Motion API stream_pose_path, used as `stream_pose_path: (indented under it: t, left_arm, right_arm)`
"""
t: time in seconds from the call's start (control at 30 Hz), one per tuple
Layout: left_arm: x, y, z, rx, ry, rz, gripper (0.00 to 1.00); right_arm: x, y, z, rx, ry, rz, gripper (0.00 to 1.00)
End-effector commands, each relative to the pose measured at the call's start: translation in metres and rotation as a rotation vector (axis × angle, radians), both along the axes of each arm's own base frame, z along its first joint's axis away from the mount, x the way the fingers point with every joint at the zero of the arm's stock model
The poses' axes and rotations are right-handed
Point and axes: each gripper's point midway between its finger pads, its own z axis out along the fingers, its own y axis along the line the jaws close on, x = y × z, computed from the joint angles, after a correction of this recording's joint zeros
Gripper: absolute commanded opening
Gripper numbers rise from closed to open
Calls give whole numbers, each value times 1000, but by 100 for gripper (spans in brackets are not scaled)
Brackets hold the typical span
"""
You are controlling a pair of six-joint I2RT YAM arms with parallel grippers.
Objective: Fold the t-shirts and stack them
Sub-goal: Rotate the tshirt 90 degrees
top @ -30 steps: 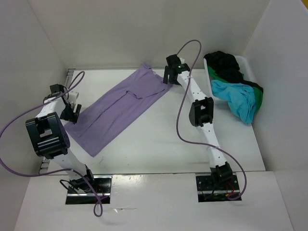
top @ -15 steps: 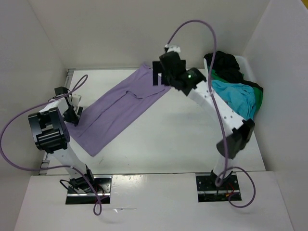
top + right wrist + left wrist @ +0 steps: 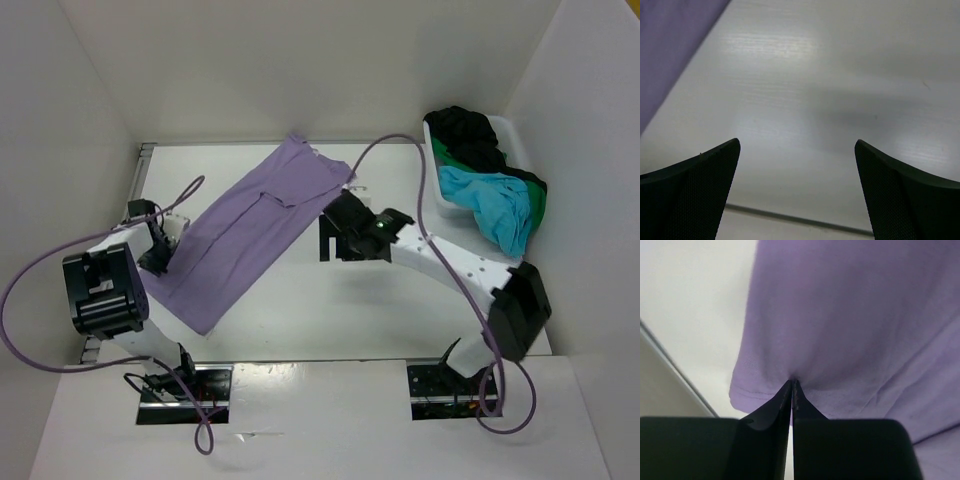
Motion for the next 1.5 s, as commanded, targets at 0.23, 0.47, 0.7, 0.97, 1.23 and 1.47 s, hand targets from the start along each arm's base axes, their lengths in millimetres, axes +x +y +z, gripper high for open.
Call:
stream_pose_path:
  t: [0.23,0.47,0.7,0.97,1.23,1.47]
  left_arm:
    - [-91,-54,27,-129,126,-233,16]
    - [-89,-55,36,-129,117,-245,32]
    - [-75,-30,40,-70,40,-146,46]
    - [-66,-9,40,-63,-22,-57,53]
    - [-70,-4,48,-75,-46,-68,54]
    - [-73,-5,51,-65,-51,-85,54]
  right_arm:
    - [-118,60,1,320,80,-9,100]
    - [-164,189,-31,300,165,92,87]
    - [-169,262,-55,374,253,64,69]
    - [-173,301,-93,314,322,32,72]
    - [-177,284,-124,269,362,-55,72]
    - [-180,296,-145,258,419,-49,57]
